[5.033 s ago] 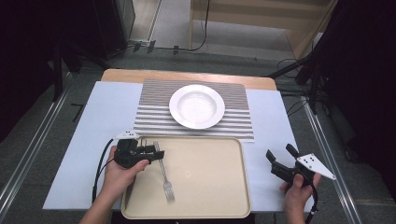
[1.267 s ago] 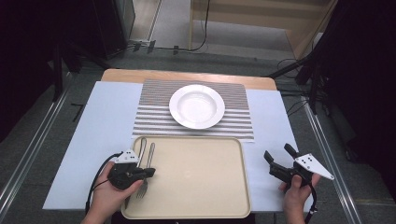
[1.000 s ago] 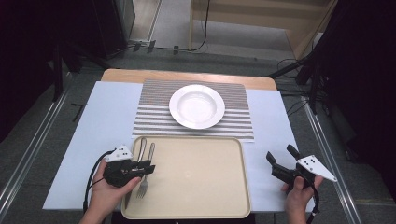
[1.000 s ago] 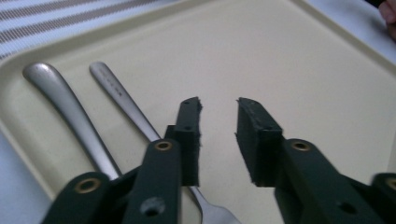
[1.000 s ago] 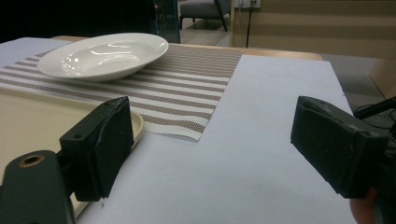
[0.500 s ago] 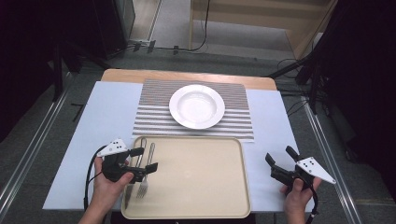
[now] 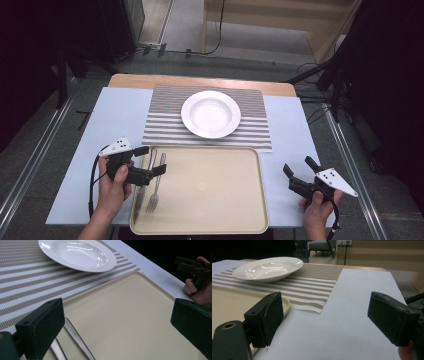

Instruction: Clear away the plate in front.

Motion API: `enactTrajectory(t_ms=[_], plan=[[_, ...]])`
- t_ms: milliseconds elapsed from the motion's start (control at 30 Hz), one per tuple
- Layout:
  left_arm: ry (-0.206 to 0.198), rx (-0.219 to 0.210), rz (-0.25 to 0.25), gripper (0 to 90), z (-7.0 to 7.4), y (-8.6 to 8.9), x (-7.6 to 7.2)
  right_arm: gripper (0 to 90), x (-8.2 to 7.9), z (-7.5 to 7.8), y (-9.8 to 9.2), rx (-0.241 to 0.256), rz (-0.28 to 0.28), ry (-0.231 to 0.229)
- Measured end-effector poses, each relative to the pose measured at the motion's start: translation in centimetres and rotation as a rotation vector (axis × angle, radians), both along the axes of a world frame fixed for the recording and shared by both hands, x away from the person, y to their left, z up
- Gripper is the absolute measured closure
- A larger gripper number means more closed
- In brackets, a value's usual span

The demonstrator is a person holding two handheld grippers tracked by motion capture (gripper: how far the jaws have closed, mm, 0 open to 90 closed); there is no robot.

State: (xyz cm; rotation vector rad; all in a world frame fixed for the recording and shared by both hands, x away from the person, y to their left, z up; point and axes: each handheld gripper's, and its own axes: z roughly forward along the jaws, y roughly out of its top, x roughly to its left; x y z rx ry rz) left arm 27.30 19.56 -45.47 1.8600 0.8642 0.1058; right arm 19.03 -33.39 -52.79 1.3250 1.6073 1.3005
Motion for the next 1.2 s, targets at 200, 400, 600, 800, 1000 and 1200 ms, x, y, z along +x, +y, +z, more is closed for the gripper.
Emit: enactTrajectory(t_ms=[200,400,600,800,1000,1200], plan=[[0.010,-0.005,-0.006,0.0,0.4,-0.4,1.3,14.0,0.0,-0.1,-0.2,0.022,0.005,-0.001],[0.025,0.002,-0.014,0.0,0.4,-1.5,2.5,14.0,0.0,-0.1,-0.5,0.045,0.003,0.001],[0.053,0.009,-0.040,0.0,0.2,-2.7,3.7,13.9,-0.2,0.0,0.0,0.007,0.020,-0.018],[0.041,0.051,-0.030,0.0,-0.1,-3.5,4.6,13.8,-0.4,0.1,0.1,-0.015,0.012,-0.034],[0.064,0.042,-0.001,0.0,-0.6,-3.5,6.2,13.9,-0.5,0.2,0.1,-0.022,0.013,-0.038],[0.093,0.018,0.027,0.0,-0.8,-3.5,8.1,13.9,-0.9,0.4,0.1,-0.024,0.013,-0.041]])
